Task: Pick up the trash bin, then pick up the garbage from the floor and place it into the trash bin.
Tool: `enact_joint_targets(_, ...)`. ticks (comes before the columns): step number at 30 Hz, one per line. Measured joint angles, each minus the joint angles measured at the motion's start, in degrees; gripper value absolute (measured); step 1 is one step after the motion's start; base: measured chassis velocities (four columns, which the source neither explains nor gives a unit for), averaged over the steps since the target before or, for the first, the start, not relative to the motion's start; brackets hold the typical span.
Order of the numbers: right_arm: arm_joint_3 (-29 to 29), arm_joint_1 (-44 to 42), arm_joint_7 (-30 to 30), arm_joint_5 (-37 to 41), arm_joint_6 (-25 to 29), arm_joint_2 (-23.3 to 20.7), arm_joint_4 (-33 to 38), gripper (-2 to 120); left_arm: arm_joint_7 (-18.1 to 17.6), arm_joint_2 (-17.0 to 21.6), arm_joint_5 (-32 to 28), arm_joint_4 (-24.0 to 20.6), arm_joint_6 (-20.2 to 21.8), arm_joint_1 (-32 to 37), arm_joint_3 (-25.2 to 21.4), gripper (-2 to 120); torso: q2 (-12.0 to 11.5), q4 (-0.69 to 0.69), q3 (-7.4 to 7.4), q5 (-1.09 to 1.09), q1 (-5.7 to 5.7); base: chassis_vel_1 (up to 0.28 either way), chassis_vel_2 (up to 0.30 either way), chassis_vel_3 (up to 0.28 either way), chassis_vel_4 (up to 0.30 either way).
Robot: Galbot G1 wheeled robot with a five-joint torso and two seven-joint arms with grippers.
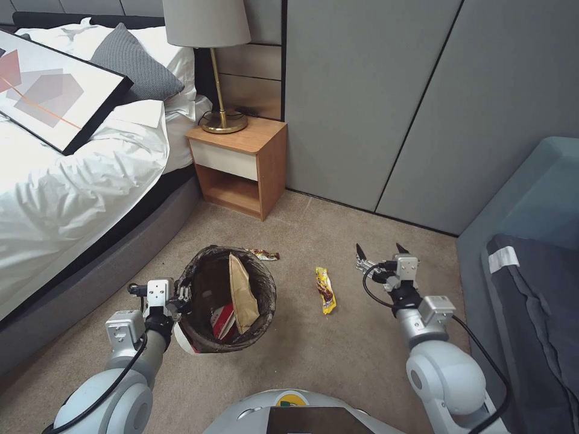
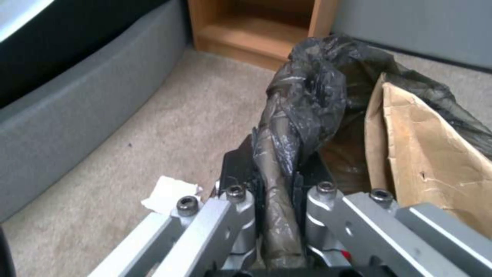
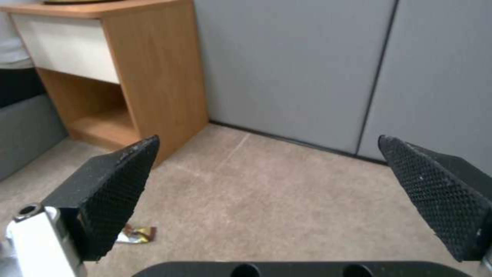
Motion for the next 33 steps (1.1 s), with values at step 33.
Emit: enact_joint_targets(33,-18.11,23.0,-2.39,11.83,-7.36,-6.48,-36.08,100,-0.27,-2.07,2.19,0.0,-0.99,4.33,-1.0,7,0.0,0.0,0.0,0.0,0.0,0.0,0.0,0.0,0.0)
